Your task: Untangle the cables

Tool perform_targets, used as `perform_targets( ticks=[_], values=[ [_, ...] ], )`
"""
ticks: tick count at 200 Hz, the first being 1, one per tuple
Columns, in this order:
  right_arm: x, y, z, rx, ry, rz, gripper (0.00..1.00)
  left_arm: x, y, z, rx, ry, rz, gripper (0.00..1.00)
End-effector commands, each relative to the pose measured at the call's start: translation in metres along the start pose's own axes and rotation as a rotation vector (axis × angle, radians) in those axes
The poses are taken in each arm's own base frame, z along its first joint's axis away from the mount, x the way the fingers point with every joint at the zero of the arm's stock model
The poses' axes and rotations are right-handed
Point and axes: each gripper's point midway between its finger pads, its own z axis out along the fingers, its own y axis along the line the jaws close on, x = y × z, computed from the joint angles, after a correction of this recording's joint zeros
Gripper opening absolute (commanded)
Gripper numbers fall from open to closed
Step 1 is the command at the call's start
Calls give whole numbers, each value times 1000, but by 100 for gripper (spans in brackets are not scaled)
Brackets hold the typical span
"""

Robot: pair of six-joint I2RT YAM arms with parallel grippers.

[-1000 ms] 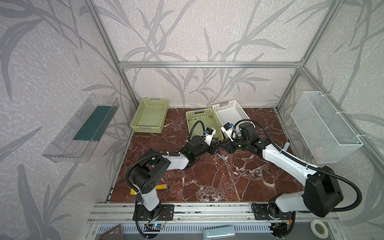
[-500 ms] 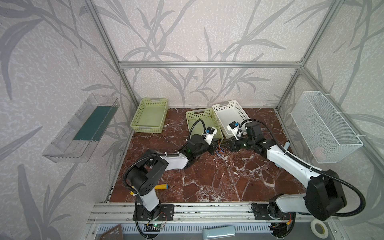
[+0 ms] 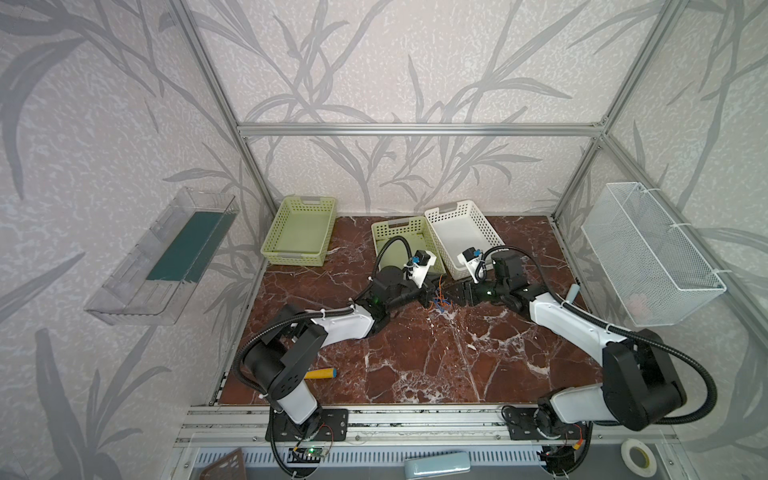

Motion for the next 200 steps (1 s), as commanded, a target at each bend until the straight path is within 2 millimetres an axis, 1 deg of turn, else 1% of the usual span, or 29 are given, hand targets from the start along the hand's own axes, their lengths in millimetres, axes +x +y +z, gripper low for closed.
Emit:
perform_targets(
  ticks=[1, 13, 21, 29, 50, 63, 104, 129, 152, 171, 200],
  values=[
    [10, 7, 12, -77, 35, 25, 64, -32, -15, 1, 51, -74, 37, 0],
    [20, 3, 18, -74, 64, 40, 62, -37, -17, 1, 52, -87, 41, 0],
    [26, -2, 21, -62, 68, 61, 58, -40, -17, 1, 54, -97, 44, 0],
    [30, -6, 23, -54, 72, 80, 51, -44, -18, 1, 56, -105, 47, 0],
    [35, -10, 28, -56, 65, 110, 29, -55, -19, 0, 55, -137, 48, 0],
    [39, -13, 29, -48, 68, 120, 23, -61, -19, -2, 48, -157, 53, 0],
    [60, -25, 32, -7, 122, 146, 19, -90, -14, -16, -32, -234, 119, 0],
    [69, -30, 35, 7, 153, 172, 16, -108, -13, -25, -75, -277, 164, 0],
    [76, -37, 34, 45, 176, 177, 14, -114, -8, -33, -132, -281, 205, 0],
    [79, -45, 32, 85, 189, 187, 12, -121, -3, -43, -189, -290, 237, 0],
    [77, -58, 25, 145, 181, 206, 9, -128, 3, -57, -266, -273, 283, 0]
  ],
)
